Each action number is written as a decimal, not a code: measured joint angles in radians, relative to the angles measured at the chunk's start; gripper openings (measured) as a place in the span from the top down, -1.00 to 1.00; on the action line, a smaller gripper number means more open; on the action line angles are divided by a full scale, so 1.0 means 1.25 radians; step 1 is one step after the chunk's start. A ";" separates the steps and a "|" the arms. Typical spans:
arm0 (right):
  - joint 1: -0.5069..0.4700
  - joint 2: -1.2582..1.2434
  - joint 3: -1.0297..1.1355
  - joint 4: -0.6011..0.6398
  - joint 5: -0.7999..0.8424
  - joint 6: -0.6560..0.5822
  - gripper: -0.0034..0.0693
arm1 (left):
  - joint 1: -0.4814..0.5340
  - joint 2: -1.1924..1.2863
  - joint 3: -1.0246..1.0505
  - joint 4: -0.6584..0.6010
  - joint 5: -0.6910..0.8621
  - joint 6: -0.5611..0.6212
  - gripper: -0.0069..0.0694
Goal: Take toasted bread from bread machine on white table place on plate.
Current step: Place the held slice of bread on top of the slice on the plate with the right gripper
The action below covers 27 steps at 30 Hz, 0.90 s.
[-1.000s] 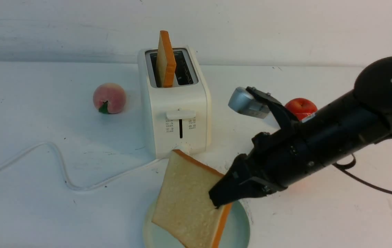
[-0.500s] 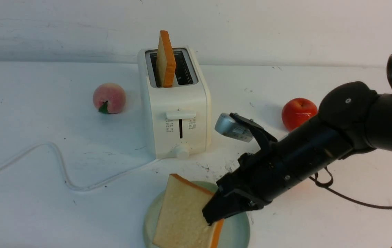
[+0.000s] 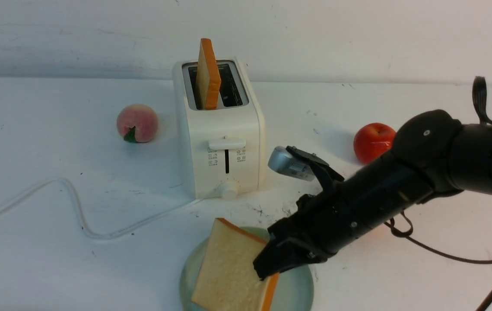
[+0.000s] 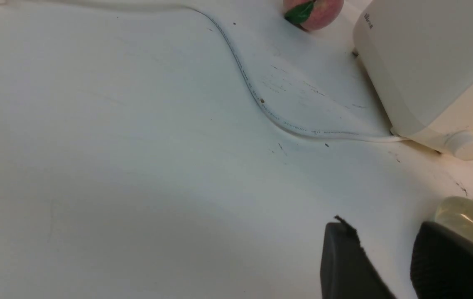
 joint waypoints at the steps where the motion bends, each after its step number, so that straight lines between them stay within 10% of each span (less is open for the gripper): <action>1: 0.000 0.000 0.000 0.000 0.000 0.000 0.61 | 0.000 0.000 0.000 0.000 0.000 0.000 0.19; 27: 0.000 -0.006 -0.014 -0.175 -0.010 0.024 -0.33 | 0.000 0.000 0.000 0.000 0.000 0.000 0.19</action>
